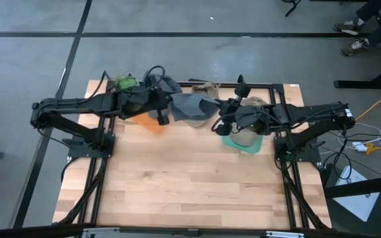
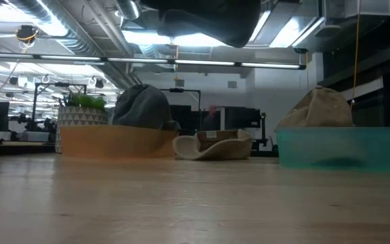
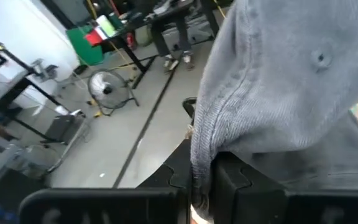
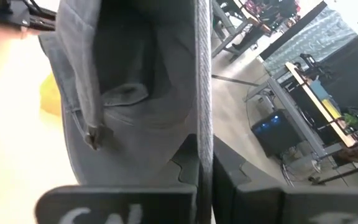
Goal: Pick & Place hat
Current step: Put the gray cap into the orange bin
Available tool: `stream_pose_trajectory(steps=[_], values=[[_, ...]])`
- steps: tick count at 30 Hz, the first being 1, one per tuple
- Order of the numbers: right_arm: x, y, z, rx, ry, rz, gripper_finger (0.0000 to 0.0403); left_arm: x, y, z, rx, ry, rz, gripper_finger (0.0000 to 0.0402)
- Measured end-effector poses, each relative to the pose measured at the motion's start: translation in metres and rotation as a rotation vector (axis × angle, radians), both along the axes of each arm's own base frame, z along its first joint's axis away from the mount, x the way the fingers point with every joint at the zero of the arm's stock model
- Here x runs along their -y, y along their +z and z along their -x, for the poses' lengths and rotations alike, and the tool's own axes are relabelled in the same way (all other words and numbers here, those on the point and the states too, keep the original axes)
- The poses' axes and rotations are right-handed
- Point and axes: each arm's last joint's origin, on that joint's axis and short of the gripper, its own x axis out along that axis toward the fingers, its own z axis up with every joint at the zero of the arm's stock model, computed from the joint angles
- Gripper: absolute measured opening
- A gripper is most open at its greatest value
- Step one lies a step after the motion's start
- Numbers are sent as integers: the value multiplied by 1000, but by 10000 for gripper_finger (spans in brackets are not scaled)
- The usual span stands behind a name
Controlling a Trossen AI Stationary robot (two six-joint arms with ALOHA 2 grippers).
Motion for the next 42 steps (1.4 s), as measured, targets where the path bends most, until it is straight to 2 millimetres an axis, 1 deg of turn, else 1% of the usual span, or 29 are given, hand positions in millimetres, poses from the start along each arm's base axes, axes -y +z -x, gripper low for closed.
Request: stream_pose_trajectory(steps=[2, 6, 9, 12, 15, 17, 20, 22, 26, 30, 35, 38, 42], values=[[0, 1, -1, 10, 3, -4, 14, 2, 5, 5, 23, 17, -5, 24], [0, 1, -1, 16, 13, -12, 14, 4, 12, 15, 57, 45, -8, 51], [0, 2, -2, 31, 15, -15, 14, 6, 14, 19, 75, 51, 1, 57], [-1, 3, -3, 45, 39, -28, 14, 6, 14, 20, 79, 63, 4, 47], [-2, 4, -4, 57, 83, -52, 16, 5, 14, 18, 82, 77, -4, 23], [-3, 4, -5, 64, 116, -75, 24, 3, 14, 16, 81, 83, -21, 21], [-4, 4, -6, 87, 144, -126, 41, 0, 18, 16, 101, 114, -55, 21], [-3, 4, -6, 114, 130, -166, 52, -1, 20, 16, 105, 147, -84, 21], [0, 4, -7, 164, 125, -258, 75, -2, 22, 19, 61, 174, -168, 21], [4, 3, -8, 189, 181, -378, 109, 1, 23, 19, -5, 129, -245, 21], [15, 1, -10, 190, 274, -546, 162, 4, 23, 19, -54, 85, -304, 21], [22, 0, -10, 175, 328, -598, 195, 6, 23, 17, -54, 13, -305, 21], [33, 1, -11, 179, 347, -629, 232, 8, 22, 16, -30, -75, -275, 21]])
